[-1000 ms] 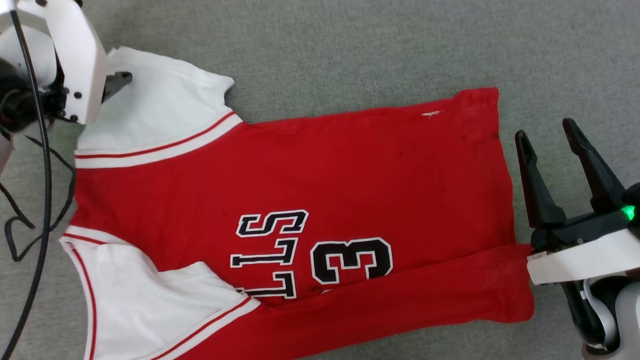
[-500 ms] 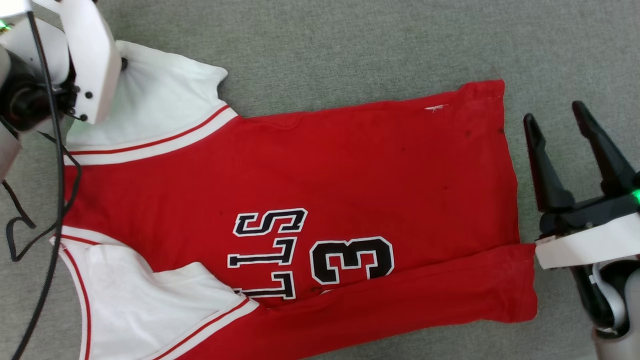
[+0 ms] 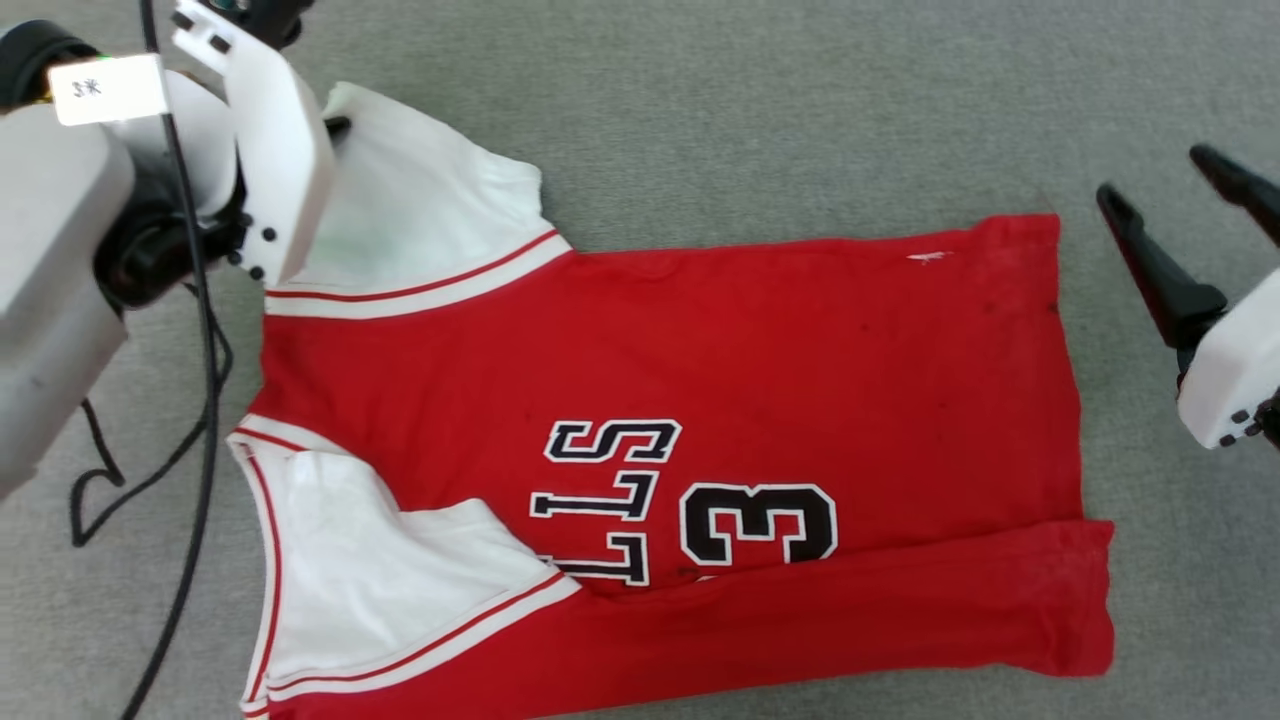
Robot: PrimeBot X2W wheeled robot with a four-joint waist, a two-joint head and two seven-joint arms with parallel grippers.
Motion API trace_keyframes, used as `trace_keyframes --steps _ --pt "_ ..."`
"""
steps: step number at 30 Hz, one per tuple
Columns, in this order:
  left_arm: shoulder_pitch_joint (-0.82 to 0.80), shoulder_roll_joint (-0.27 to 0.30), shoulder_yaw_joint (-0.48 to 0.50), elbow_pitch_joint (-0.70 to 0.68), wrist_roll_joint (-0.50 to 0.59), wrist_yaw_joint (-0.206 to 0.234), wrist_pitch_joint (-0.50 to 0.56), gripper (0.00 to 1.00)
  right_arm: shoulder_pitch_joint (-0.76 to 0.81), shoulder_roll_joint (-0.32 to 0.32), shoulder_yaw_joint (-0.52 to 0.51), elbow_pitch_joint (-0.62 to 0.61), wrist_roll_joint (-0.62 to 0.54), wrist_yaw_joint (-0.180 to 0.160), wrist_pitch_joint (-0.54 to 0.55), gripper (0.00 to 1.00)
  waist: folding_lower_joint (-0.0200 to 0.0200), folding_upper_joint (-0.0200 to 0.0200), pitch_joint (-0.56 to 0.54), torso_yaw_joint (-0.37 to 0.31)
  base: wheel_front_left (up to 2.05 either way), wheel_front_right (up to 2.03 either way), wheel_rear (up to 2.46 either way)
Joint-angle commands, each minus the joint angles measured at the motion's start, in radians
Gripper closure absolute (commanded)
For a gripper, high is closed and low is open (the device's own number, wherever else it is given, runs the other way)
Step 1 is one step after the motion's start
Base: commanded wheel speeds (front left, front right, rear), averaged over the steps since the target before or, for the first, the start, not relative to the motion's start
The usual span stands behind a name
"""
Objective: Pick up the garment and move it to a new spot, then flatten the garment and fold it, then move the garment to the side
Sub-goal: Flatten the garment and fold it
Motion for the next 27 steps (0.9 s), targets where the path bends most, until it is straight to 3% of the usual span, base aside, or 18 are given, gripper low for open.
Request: trace_keyframes --steps 1,4,12,27 --pt "0.018 -0.013 -0.008 -0.013 -0.001 -0.001 -0.015 1.00 -0.032 -0.031 0.026 0.023 0.032 -0.001 0.067 0.00 0.0000 0.0000 -0.013 0.022 0.00 0.00 0.00" --pt "0.013 -0.017 -0.023 -0.036 0.004 -0.001 -0.031 1.00 -0.076 -0.085 0.074 0.064 0.088 -0.001 0.215 0.00 0.0000 0.0000 -0.015 0.041 0.00 0.00 0.00" --pt "-0.015 -0.037 -0.039 -0.074 0.008 -0.001 -0.057 1.00 -0.178 -0.137 0.147 0.151 0.157 -0.001 0.423 0.00 0.0000 0.0000 0.005 0.078 0.00 0.00 0.00" --pt "-0.068 -0.038 -0.062 -0.084 0.005 -0.001 -0.103 1.00 -0.245 -0.045 0.362 0.414 0.191 0.001 0.556 0.00 0.0000 0.0000 0.080 0.120 0.00 0.00 0.00"
